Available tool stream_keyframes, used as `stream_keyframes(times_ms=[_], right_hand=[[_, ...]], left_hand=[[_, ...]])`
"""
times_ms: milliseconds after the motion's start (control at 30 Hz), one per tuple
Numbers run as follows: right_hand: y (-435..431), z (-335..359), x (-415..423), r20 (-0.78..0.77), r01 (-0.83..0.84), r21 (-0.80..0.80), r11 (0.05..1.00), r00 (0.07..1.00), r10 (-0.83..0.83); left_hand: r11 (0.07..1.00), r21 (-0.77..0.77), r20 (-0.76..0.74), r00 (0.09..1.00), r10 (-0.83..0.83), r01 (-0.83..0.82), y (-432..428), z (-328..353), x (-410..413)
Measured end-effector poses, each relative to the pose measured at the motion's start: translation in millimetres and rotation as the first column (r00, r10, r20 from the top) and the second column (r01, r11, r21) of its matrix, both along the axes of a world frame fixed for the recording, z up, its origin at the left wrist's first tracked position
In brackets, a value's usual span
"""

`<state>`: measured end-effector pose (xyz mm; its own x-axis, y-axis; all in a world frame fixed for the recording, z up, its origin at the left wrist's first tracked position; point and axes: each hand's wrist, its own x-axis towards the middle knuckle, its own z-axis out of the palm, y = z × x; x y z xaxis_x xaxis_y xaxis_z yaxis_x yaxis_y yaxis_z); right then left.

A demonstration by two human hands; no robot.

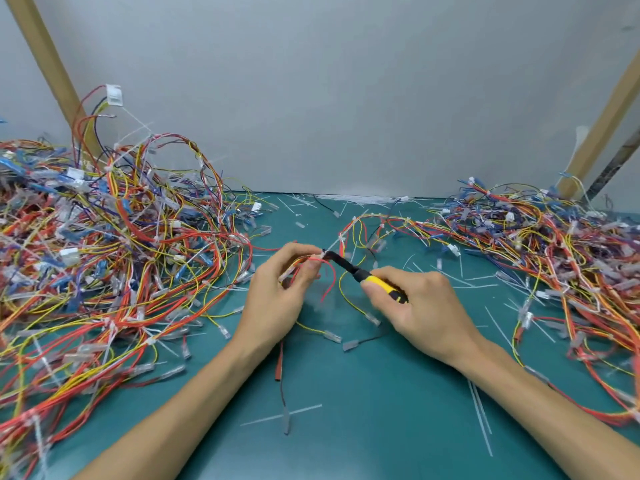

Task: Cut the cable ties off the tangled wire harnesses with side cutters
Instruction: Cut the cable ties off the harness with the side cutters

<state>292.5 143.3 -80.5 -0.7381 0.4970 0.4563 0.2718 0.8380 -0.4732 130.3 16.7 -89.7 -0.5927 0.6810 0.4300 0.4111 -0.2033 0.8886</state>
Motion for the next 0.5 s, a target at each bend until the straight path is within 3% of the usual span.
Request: stream_keyframes(times_ms=[67,167,200,333,500], right_hand=[[-5.4,2.6,-2.8,-0.002,-0.121,-0.249,0.961,0.992,0.124],[-12.1,4.5,-8.1,-0.069,-0.228,-0.577,0.784,0.97,0.231],[-12.4,4.8,-9.2,-0.095,-0.237,-0.616,0.751,0.969,0.227],[-7.9,7.7,-11.2,-0.166,-0.228,-0.752,0.619,0.974,0.157],[-11.6,7.9,-14.4,-0.117,-0.187,-0.757,0.626,0.981,0.152]], left_hand=[[0.999,-0.021,0.051,0.998,-0.041,0.042,0.7,-1.8,-4.4],[0.984,-0.073,0.295,0.946,-0.137,0.165,0.8,-2.2,-9.1],[0.975,-0.064,0.329,0.927,-0.181,0.213,0.4,-1.1,-8.6],[0.965,-0.105,0.12,0.966,-0.229,0.242,1.7,2.4,-3.3],[0.989,-0.005,0.079,0.986,-0.146,0.147,4.3,0.5,0.8]])
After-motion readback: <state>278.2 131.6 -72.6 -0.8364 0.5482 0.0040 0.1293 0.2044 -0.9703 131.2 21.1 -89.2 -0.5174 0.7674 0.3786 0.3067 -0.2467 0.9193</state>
